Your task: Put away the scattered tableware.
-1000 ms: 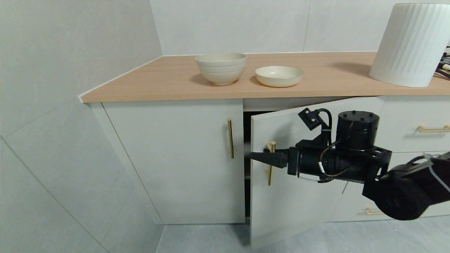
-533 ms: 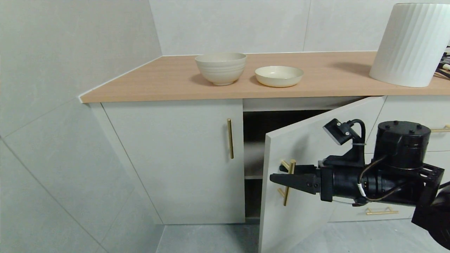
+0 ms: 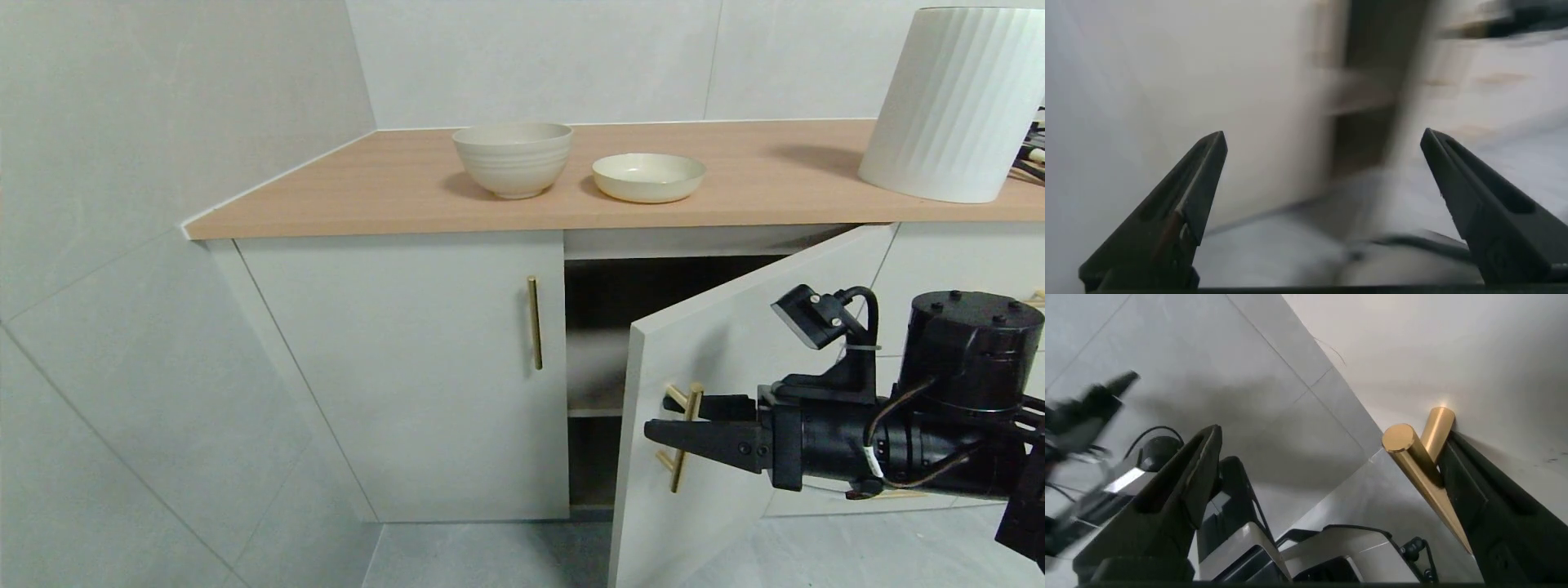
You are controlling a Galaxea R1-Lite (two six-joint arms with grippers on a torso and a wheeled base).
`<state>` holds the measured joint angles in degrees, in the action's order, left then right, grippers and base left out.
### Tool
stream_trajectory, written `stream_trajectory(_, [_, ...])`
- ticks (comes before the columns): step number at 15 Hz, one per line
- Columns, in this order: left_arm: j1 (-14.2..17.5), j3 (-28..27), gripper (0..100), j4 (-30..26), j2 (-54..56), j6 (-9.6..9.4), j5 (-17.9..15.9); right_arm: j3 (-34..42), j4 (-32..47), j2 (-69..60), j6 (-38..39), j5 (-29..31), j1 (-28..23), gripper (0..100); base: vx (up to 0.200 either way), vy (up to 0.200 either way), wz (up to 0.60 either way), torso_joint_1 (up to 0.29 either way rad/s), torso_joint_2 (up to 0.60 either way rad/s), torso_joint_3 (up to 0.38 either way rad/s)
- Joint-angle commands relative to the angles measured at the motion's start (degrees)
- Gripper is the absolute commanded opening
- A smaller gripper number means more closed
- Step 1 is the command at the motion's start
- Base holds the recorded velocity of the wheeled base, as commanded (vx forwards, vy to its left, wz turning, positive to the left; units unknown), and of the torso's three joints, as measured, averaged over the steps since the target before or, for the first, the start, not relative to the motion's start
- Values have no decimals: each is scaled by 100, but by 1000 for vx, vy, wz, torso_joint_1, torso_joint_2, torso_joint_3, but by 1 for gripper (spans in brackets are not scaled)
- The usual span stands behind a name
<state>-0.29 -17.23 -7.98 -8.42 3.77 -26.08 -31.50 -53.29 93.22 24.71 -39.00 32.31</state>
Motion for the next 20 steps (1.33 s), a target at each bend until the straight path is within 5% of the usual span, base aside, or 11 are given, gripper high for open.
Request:
stream_trajectory(1, [-15, -1204, 100, -98, -2401, 326, -1365, 4, -15, -15, -1, -11, 4, 100, 0, 0, 0, 0, 0, 0])
stream_trajectory(3, [-173, -1547, 100, 350, -3807, 318, -1541, 21, -15, -41, -1, -11, 4, 100, 0, 0, 0, 0, 0, 0])
stream_trajectory(7, [-586, -1609, 100, 2293, -6013, 423, -1558, 74, -24, -102, -1, -11, 4, 100, 0, 0, 0, 0, 0, 0])
stream_trajectory(10, [-1509, -1609, 100, 3787, -7788, 950, -1532, 100, -24, -120, -19, -11, 4, 100, 0, 0, 0, 0, 0, 0])
stream_trajectory(14, [-2098, -1450, 100, 4956, -8878, 1539, -1532, 118, -24, -76, -28, -11, 4, 100, 0, 0, 0, 0, 0, 0])
stream_trajectory(18, [-2449, -1318, 100, 5509, -9335, 1592, -1312, 118, -24, -67, -28, -11, 4, 100, 0, 0, 0, 0, 0, 0])
stream_trajectory(19, [-2520, -1336, 0, 5580, -9397, 1592, -1137, 127, -24, -58, -28, -11, 4, 100, 0, 0, 0, 0, 0, 0])
stream_trajectory(20, [-2564, -1354, 0, 5676, -9458, 1601, -1014, 127, -24, -50, -28, -11, 4, 100, 0, 0, 0, 0, 0, 0])
